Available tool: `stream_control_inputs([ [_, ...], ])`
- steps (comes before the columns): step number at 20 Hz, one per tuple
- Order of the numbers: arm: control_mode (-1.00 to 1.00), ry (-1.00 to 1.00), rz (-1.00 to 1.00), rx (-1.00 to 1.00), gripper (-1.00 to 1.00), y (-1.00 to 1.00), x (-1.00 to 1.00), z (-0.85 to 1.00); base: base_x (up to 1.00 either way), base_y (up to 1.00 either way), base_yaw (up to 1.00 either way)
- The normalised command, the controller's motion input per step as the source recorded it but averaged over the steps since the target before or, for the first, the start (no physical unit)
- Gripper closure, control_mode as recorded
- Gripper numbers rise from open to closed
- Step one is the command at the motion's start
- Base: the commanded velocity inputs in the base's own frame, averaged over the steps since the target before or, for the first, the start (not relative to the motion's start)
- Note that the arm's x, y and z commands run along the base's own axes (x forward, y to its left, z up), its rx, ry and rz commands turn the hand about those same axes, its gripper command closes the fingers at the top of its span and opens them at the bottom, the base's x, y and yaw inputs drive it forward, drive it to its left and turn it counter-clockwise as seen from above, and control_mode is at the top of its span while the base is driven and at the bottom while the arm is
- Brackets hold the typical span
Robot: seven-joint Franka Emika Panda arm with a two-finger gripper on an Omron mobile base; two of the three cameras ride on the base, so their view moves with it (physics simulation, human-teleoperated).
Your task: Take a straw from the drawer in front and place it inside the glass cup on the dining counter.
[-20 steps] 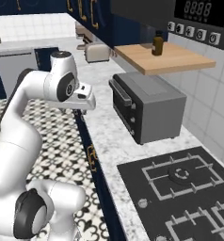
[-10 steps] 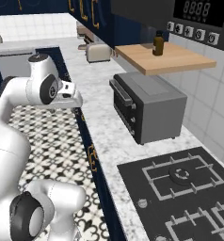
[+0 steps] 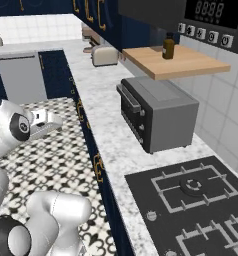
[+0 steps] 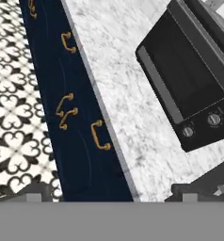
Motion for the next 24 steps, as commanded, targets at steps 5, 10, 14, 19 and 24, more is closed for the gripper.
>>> stream_control_inputs([
  [5,-1.0,-0.22,0.0,-0.38,-1.0,0.17,0.43,-0.97,0.0,0.0,0.0],
  [10,-1.0,-0.15,-0.02,-0.36,-1.0,0.09,0.38,-0.84,0.0,0.0,0.0],
  [14,-1.0,-0.16,-0.05,-0.35,-1.0,0.1,0.35,-0.74,0.0,0.0,0.0],
  [19,-1.0,-0.11,-0.08,-0.32,-1.0,0.09,0.26,-0.67,0.0,0.0,0.0],
  [24,-1.0,0.0,-0.18,-0.22,-1.0,0.0,0.49,-0.45,0.0,0.0,0.0],
])
